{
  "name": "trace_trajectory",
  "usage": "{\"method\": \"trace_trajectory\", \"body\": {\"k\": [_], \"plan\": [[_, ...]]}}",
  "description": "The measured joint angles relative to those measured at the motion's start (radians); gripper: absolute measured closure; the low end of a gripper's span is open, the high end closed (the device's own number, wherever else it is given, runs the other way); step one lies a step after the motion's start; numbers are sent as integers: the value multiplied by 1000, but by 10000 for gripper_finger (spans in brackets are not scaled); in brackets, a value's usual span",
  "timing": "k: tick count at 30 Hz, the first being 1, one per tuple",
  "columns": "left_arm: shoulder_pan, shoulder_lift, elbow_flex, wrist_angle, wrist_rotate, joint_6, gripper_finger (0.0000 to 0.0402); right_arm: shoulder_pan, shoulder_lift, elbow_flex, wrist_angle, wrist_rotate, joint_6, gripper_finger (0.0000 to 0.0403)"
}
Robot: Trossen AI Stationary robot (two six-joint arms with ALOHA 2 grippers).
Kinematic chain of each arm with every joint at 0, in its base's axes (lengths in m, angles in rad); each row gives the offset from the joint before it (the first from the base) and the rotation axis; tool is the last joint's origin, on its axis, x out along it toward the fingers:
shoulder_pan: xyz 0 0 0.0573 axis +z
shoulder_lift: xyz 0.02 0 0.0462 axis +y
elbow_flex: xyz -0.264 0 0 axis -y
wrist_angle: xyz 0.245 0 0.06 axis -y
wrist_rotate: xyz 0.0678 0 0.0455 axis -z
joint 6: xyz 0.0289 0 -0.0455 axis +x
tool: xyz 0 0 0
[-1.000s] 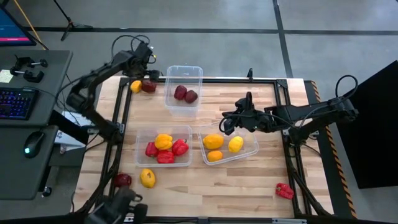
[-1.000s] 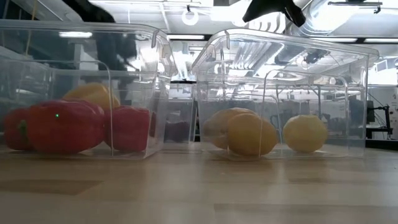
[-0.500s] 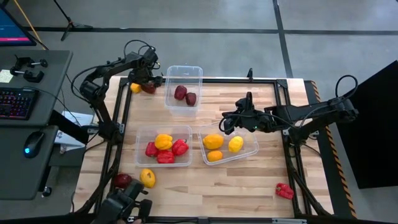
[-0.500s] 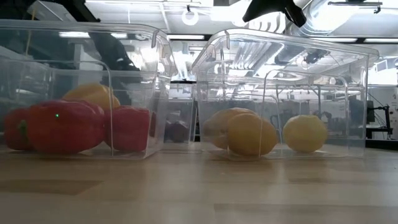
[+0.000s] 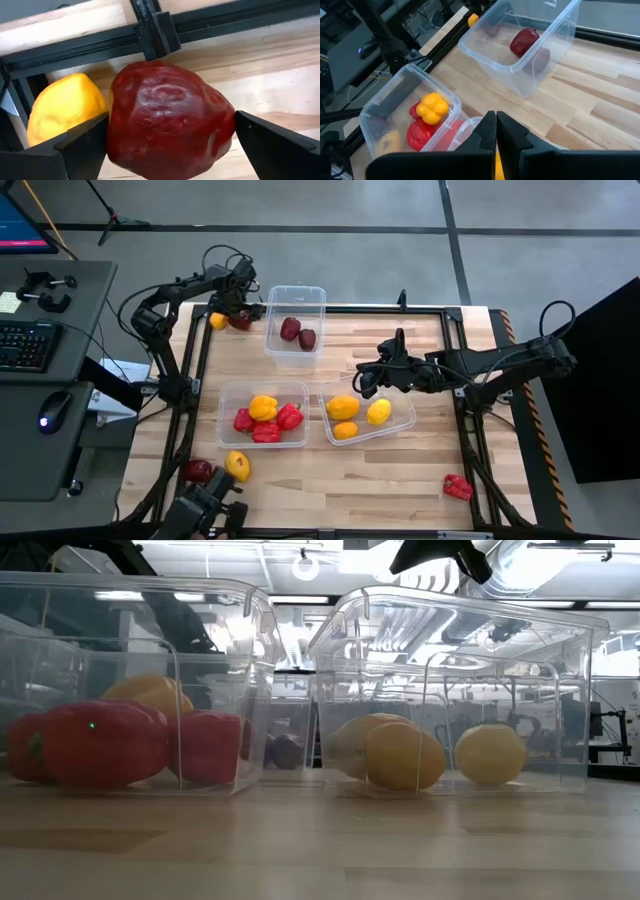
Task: Sort produce into baskets
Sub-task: Put the top red apple into the top center transparent bin, then put the red bell pepper into the middle left transparent bin
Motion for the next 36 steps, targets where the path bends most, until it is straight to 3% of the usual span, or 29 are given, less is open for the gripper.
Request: {"method": "trace_trajectory", "body": {"k": [5,9,15,20,27,32,36], "plan": [[-28,-53,-9,9,-46,28,58,0,0,0,0,0,-3,403],[-31,-190,-4,65,-66,5,97,0,0,0,-2,2,-11,403],[-60,-469,-3,140,-75,-82,108,0,0,0,-18,4,-19,403],[-215,-617,-2,208,-78,-151,114,0,0,0,-20,4,-30,403],[-474,-515,-3,237,-79,-251,114,-1,0,0,-24,4,-59,403],[-578,-419,-4,330,-35,-228,112,-1,0,0,-23,4,-70,403],[-615,-421,-4,369,-21,-211,112,-1,0,0,-23,4,-71,403]]}}
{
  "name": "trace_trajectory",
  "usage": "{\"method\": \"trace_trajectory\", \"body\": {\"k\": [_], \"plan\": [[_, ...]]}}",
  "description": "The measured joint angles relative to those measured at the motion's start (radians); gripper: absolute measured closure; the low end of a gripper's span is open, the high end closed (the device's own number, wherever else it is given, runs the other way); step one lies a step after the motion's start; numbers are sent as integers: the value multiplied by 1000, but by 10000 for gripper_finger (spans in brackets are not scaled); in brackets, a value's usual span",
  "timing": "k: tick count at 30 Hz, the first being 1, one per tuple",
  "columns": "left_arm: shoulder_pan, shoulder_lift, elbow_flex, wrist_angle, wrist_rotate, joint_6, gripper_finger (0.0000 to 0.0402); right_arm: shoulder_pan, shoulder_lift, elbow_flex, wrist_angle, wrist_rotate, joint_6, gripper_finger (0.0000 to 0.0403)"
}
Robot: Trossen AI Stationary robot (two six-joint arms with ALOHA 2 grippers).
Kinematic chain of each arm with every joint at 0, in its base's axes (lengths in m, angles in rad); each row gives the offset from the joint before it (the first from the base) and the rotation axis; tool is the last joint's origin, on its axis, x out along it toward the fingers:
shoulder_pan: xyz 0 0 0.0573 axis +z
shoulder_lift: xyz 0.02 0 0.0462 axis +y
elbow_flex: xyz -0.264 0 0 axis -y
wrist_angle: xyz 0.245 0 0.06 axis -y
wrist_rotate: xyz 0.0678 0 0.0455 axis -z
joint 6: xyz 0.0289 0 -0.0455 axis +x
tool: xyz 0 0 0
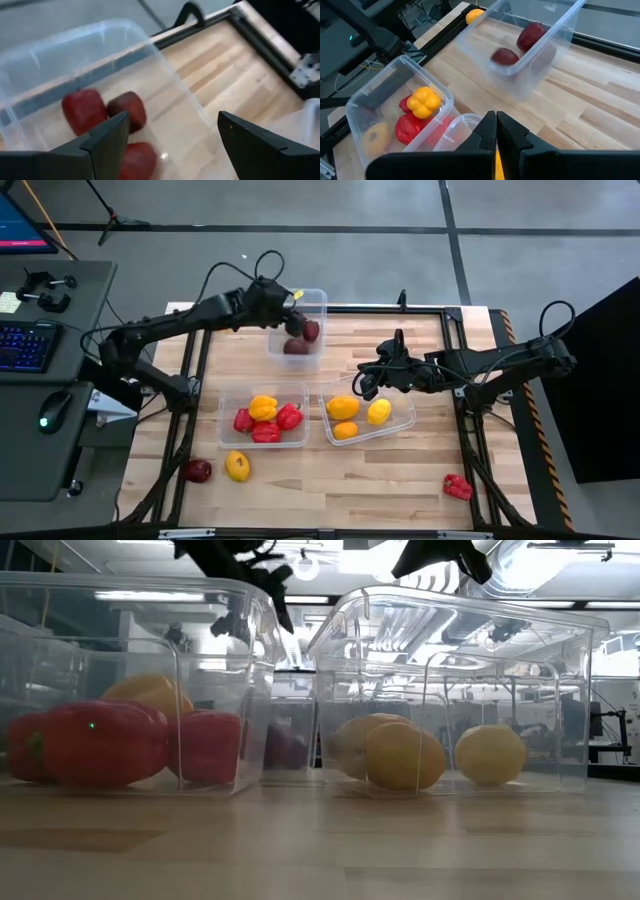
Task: Sort produce into baskets
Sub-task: Put the red bell pepper into the middle left transparent bin
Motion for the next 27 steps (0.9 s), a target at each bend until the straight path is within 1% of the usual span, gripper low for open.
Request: {"method": "trace_trajectory", "body": {"k": [3,6,9,11,13,16,19,21,24,27], "plan": [[-27,-70,0,-14,0,30,112,0,0,0,-5,0,0,403],[-91,-166,1,-75,-3,46,111,0,0,0,-25,0,0,403],[-210,-257,1,-135,-4,45,111,0,0,0,-52,0,0,403],[-307,-312,1,-162,-24,22,111,0,0,0,-71,0,-1,403],[-416,-349,1,-180,-69,-26,111,0,0,0,-84,0,-1,403],[-573,-374,1,-197,-177,-91,111,0,0,0,-96,0,-14,403],[-685,-374,1,-208,-290,-135,111,0,0,0,-98,-12,-45,403],[-730,-361,1,-206,-343,-139,111,0,0,0,-98,-70,-72,403],[-765,-337,0,-205,-404,-120,111,0,-3,0,-101,-188,-95,402],[-767,-324,0,-204,-441,-102,111,0,-36,0,-158,-353,-73,390]]}}
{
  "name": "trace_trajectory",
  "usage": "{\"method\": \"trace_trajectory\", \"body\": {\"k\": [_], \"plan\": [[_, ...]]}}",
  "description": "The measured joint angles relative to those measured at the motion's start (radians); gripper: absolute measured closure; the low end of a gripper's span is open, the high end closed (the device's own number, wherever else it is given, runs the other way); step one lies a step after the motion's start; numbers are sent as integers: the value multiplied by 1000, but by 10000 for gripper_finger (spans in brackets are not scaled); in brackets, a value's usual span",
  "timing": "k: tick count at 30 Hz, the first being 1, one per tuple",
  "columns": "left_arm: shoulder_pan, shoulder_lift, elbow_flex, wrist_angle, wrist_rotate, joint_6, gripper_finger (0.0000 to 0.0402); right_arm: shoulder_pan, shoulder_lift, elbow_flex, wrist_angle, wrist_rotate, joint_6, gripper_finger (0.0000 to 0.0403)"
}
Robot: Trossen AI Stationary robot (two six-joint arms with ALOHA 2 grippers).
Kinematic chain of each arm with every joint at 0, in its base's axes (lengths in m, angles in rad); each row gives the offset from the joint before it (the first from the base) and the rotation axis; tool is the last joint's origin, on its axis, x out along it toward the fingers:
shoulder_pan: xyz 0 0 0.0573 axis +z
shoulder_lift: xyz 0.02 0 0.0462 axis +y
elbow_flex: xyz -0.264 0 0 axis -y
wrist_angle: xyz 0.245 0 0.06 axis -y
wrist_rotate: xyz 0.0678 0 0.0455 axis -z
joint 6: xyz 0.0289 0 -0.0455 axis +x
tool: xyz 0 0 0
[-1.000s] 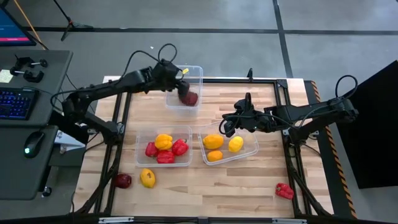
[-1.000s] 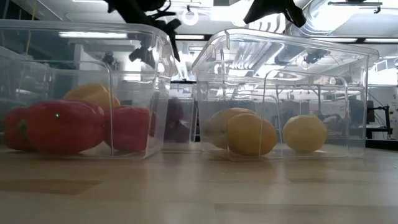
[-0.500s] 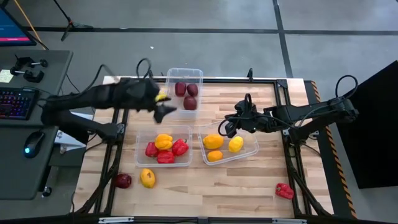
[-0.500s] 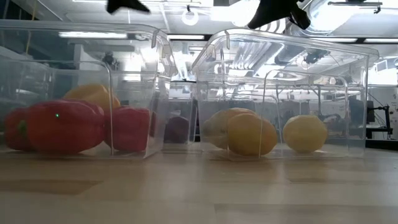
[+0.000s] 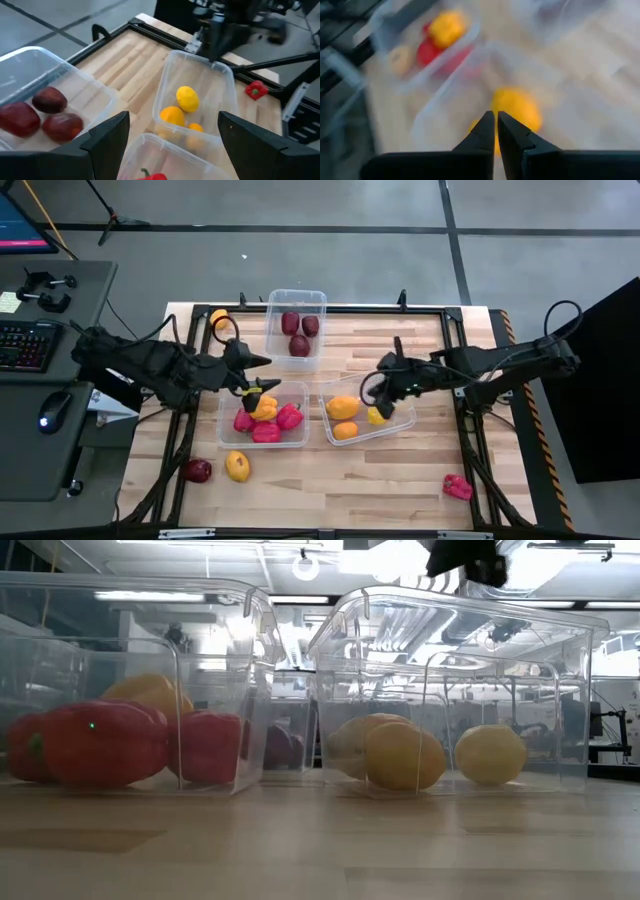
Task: Sort produce into baskets
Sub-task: Put the red bell pepper into the middle left transparent bin
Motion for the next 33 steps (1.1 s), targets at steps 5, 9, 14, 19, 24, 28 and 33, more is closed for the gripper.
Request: {"method": "trace_trajectory", "body": {"k": [5,9,14,19,24,28,33], "plan": [[38,5,0,0,-9,10,111,67,-53,0,-219,-173,124,330],[78,-2,0,1,1,34,111,180,-61,0,-362,-330,203,264],[115,-1,0,1,44,43,111,343,-60,0,-380,-438,303,177],[129,-1,0,1,66,43,111,466,-24,-59,-377,-432,443,108],[128,-1,0,1,71,43,111,548,68,-202,-300,-554,567,71],[128,-1,0,1,76,43,111,590,153,-325,-220,-724,631,56],[128,-1,0,0,82,43,111,618,233,-418,-62,-813,675,54]]}}
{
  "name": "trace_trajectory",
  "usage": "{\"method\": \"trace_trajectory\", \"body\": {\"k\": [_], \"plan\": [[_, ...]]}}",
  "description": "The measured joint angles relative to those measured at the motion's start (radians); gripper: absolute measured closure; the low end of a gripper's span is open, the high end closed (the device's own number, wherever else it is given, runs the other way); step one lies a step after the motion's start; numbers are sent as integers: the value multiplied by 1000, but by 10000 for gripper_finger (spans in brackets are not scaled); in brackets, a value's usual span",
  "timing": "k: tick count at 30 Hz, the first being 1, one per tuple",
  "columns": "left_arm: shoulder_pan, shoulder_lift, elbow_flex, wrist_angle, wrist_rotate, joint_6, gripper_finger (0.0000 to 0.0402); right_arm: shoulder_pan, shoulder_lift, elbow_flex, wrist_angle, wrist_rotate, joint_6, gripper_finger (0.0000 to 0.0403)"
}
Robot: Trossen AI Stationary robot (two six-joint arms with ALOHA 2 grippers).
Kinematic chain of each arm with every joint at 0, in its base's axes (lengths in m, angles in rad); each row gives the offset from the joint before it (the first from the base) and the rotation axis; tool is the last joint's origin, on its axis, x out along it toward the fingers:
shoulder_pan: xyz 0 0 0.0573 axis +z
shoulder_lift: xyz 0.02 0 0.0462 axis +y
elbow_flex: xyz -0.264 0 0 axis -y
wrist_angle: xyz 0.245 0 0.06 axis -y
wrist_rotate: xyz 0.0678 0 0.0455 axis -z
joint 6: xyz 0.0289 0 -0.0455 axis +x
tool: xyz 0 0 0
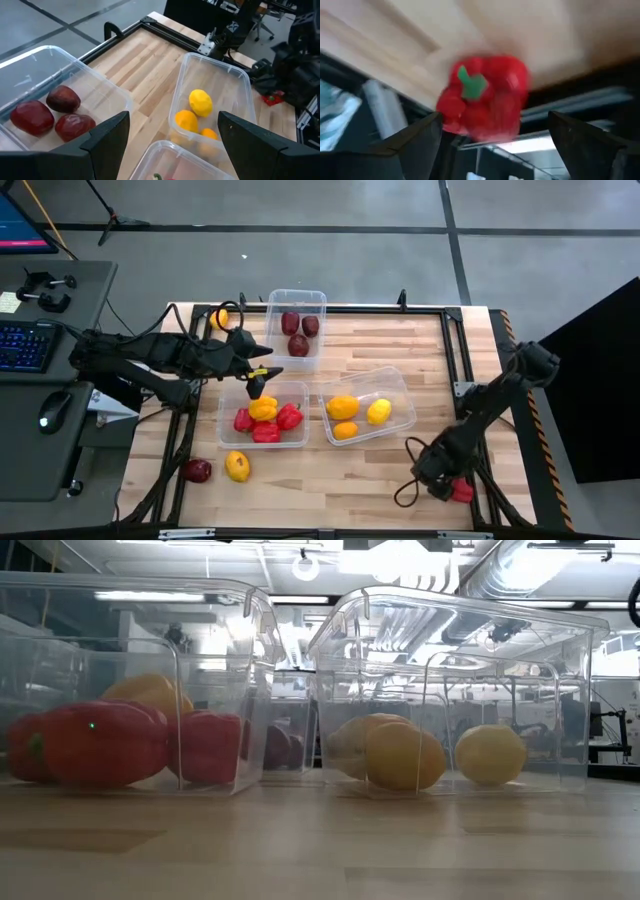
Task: Sort produce into baskets
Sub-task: Put the red bell pepper into the middle left transparent bin
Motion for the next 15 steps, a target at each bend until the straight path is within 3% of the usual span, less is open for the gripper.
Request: {"method": "trace_trajectory", "body": {"k": [5,15], "plan": [[0,0,0,0,17,0,111,1,49,-32,170,6,48,53],[0,0,0,0,19,0,111,48,179,-28,237,-101,35,53]]}}
